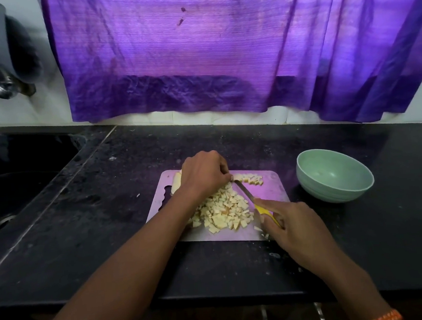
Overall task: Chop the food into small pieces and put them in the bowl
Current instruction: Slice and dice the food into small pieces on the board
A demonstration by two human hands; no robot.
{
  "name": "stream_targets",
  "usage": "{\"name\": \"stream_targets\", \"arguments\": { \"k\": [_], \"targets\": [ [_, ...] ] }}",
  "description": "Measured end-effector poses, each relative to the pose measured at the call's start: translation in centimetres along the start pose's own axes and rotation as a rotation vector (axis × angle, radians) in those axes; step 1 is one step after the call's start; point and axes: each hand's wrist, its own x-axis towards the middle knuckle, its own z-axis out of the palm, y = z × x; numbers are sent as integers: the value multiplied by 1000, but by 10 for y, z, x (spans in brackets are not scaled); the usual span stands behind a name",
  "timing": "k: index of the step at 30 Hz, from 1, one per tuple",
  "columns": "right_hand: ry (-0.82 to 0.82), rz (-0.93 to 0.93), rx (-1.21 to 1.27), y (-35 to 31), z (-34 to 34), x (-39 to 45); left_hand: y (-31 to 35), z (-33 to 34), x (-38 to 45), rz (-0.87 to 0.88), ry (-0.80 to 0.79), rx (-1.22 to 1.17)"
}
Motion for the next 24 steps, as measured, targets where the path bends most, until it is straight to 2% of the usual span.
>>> {"name": "stream_targets", "arguments": {
  "k": [4,9,16,24],
  "targets": [
    [133,22,155,15,-4,-11,-1,-4,-1,23,-8,-47],
    [280,123,-20,27,-11,2,-3,-4,1,31,34,-72],
    [247,145,-61,29,-12,9,-4,-9,-1,116,-68,-141],
    [249,216,-126,32,-11,9,-3,-13,-1,117,-1,-196]
  ]
}}
